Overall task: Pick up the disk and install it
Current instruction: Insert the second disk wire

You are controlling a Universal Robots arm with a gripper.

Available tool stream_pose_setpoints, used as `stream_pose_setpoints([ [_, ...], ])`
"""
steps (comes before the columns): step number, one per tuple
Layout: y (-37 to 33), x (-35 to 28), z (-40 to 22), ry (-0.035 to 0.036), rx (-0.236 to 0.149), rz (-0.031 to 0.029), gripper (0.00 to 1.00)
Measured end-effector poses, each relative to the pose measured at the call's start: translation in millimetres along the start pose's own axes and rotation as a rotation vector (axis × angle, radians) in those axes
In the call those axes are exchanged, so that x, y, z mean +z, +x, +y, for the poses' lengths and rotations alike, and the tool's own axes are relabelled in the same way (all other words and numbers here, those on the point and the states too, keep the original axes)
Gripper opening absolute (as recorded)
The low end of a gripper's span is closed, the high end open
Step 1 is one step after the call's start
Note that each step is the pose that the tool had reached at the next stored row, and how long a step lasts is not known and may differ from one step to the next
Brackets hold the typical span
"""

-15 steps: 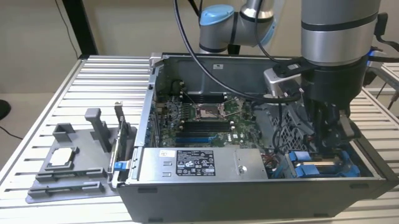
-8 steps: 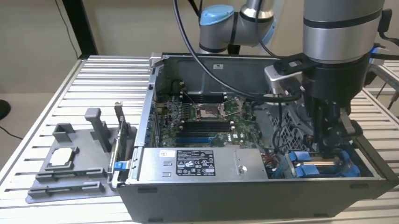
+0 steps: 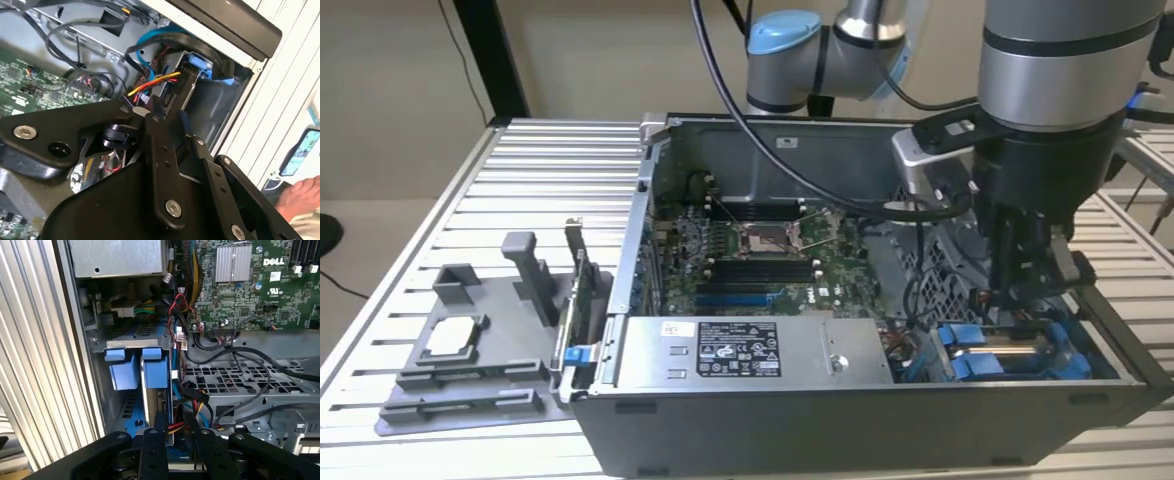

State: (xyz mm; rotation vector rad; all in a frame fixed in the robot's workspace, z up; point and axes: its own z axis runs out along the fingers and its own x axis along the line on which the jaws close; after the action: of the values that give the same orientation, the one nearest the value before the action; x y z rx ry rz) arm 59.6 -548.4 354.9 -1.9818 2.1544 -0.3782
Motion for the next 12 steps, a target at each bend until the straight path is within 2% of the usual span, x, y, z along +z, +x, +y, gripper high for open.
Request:
stream_pose_setpoints([
  [3,0.5,0.4,-1.1,-0.0006,0.001,-0.0022,0.00],
  [4,1.5,0.2,-2.2,-0.0043,0.001,-0.0043,0.00],
  [12,15.9,-12.2,-10.4,-0.0445,0.001,-0.0084,0.00],
])
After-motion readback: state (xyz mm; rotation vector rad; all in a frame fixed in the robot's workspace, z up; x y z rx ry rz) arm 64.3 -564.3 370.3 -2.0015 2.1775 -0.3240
